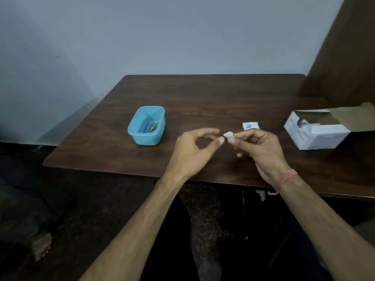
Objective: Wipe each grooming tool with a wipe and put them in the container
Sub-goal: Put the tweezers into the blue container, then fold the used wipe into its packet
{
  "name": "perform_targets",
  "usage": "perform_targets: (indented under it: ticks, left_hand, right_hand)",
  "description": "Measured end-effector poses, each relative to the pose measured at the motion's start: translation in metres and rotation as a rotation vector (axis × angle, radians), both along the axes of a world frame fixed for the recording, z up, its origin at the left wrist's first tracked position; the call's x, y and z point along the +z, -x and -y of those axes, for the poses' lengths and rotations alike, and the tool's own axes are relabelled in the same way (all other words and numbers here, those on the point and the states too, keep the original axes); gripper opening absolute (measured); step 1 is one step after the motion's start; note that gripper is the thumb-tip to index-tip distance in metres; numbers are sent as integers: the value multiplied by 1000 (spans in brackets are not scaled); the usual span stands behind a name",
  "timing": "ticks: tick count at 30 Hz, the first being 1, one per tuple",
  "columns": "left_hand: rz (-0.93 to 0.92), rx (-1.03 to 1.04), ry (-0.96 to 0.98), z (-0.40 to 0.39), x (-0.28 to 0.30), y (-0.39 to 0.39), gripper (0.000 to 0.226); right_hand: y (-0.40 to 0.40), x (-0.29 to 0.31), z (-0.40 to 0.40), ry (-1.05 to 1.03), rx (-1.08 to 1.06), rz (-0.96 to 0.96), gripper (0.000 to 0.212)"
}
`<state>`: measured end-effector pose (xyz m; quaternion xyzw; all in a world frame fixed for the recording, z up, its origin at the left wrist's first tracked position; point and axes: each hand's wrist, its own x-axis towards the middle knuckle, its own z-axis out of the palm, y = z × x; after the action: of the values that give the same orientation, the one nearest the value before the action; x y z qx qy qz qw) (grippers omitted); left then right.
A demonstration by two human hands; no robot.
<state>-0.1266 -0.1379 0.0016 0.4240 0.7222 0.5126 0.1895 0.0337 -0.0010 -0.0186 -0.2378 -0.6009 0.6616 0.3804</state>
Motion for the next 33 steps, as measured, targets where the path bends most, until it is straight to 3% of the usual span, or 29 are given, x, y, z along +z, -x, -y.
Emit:
perform_targets:
  ticks: [2, 5, 8, 11, 16, 20, 22, 25, 28, 31, 33]
  left_hand:
    - [172, -51, -50, -14, -12, -19, 21]
    - [241, -28, -113, -30, -19, -37, 12]
    - [253, -30, -143, -42, -20, -48, 10]
    - [263, -76, -142, -51, -20, -55, 21]
    - [168, -135, -125, -60, -21, -56, 33]
    - [149, -122, -111, -66, -22, -52, 30]
    - [49, -41, -89, -73, -24, -45, 23]
    - [-243, 36, 34, -84, -23, -38, 19]
    - [-473, -12, 128, -104, -19, -37, 36]
    - [-543, -81, 236, -130, -15, -34, 64]
    - [-574, -143, 343, -147, -11, -29, 67]
  right_hand:
    - [-15, 2, -4, -7, 5, 31, 23]
    - [-37, 1, -13, -21, 19, 78, 23]
    - [-52, 2, -22, 1, -7, 96, 21]
    - [-59, 1, -29, -11, -51, 103, 13]
    - [-64, -1, -33, -150, 8, 222, 19]
    - [-66, -4, -44, -166, -135, 245, 6]
    - [-66, -9, -51, -140, -211, 254, 5]
    - [-62, -16, -52, -151, -267, 291, 6]
    - [-58, -16, -49, -166, -342, 323, 3]
    - [-59, -15, -49, -170, -419, 329, 7]
    - [-60, -16, -49, -162, -449, 327, 5]
